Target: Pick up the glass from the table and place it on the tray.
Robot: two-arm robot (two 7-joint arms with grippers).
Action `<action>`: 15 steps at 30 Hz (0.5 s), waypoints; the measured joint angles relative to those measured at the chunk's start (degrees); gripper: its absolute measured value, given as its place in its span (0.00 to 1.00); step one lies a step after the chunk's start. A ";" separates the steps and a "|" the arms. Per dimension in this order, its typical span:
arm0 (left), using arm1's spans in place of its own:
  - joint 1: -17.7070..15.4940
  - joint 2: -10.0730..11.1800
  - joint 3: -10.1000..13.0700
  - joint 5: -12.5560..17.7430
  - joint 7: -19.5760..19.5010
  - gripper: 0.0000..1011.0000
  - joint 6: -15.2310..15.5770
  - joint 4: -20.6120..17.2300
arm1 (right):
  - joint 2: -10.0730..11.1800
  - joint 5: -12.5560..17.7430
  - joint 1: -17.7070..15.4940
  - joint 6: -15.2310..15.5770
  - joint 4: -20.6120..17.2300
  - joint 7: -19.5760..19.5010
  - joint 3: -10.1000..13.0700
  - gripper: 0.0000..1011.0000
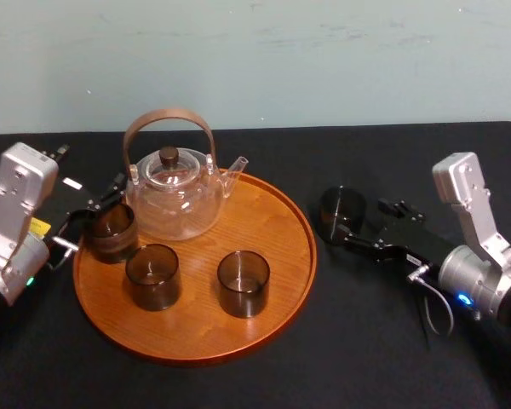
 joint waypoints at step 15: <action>0.00 0.00 0.00 0.00 0.00 0.99 0.00 0.00 | -2.51 -2.02 5.57 0.82 5.72 0.55 -2.66 0.99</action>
